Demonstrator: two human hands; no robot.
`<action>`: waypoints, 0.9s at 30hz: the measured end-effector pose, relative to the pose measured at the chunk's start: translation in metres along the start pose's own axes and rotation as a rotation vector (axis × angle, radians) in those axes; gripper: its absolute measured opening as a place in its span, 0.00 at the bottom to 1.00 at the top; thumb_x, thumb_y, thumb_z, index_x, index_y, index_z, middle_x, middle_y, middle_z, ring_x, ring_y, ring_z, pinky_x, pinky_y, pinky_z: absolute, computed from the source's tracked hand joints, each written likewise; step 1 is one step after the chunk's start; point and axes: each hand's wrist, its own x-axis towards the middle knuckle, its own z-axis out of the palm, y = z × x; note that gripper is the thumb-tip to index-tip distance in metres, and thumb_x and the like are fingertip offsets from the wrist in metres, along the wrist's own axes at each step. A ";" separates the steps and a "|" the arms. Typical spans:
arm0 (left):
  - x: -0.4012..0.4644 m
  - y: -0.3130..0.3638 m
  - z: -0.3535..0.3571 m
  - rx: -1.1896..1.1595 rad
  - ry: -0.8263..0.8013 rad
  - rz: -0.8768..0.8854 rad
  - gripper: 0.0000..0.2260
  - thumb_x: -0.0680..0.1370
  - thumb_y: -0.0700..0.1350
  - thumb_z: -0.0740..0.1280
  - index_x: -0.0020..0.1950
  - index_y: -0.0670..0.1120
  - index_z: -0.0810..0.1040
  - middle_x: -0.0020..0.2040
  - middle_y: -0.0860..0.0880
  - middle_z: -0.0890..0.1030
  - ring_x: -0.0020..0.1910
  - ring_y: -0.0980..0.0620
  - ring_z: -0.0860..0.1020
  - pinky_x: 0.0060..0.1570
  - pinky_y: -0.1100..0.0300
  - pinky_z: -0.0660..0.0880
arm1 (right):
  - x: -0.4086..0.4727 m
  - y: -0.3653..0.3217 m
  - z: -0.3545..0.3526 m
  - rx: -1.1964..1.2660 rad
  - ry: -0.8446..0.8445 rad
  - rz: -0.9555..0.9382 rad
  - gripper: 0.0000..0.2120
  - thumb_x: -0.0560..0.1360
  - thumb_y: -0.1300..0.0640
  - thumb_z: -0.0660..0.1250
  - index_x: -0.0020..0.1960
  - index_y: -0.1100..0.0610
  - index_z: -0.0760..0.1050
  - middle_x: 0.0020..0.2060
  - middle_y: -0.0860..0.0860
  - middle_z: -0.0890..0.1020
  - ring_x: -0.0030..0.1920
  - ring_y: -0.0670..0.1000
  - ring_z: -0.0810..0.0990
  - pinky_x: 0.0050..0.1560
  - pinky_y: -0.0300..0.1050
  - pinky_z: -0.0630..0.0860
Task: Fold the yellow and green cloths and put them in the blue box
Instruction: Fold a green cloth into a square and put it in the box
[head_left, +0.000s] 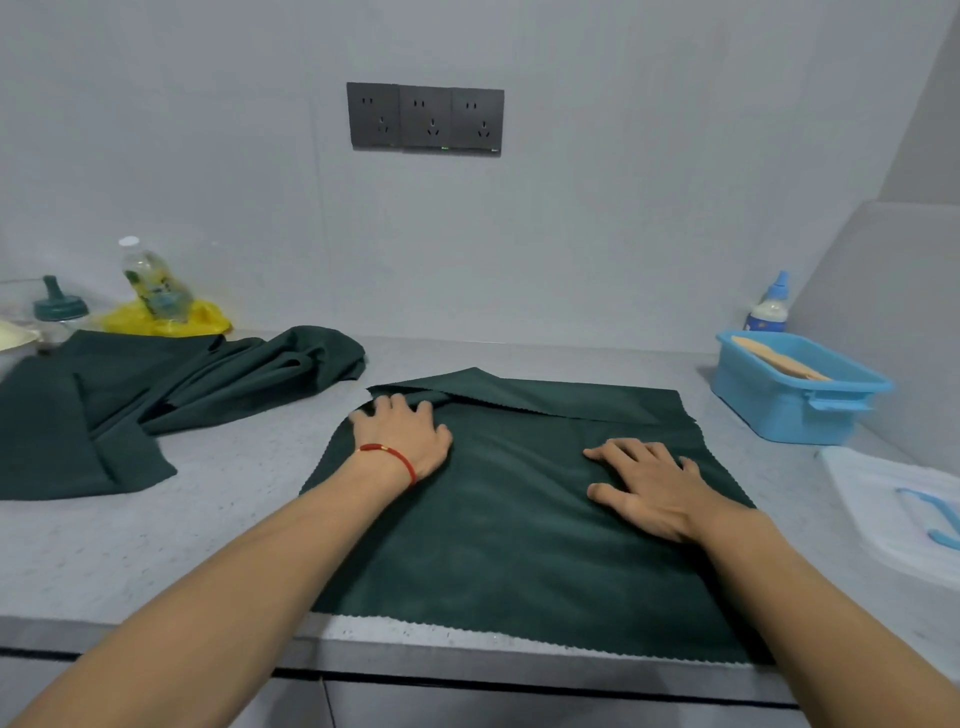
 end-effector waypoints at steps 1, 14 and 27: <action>0.000 0.009 0.000 -0.012 0.053 0.030 0.24 0.80 0.60 0.51 0.70 0.50 0.72 0.66 0.41 0.72 0.67 0.40 0.69 0.63 0.41 0.66 | 0.004 -0.007 -0.006 -0.026 0.005 0.017 0.24 0.77 0.30 0.50 0.70 0.35 0.63 0.73 0.43 0.65 0.74 0.52 0.60 0.72 0.68 0.57; 0.036 0.024 0.033 -0.233 0.117 -0.140 0.34 0.80 0.57 0.51 0.82 0.60 0.37 0.81 0.35 0.40 0.79 0.31 0.39 0.71 0.26 0.41 | 0.090 -0.074 -0.031 -0.327 0.028 0.044 0.25 0.82 0.37 0.45 0.76 0.41 0.63 0.69 0.55 0.72 0.68 0.60 0.72 0.63 0.59 0.68; 0.047 0.018 0.043 -0.196 0.069 -0.002 0.27 0.81 0.55 0.47 0.82 0.61 0.49 0.83 0.49 0.40 0.81 0.43 0.36 0.73 0.29 0.37 | 0.177 -0.095 -0.018 -0.349 0.474 -0.066 0.13 0.78 0.54 0.59 0.61 0.56 0.72 0.58 0.55 0.77 0.58 0.58 0.75 0.50 0.52 0.69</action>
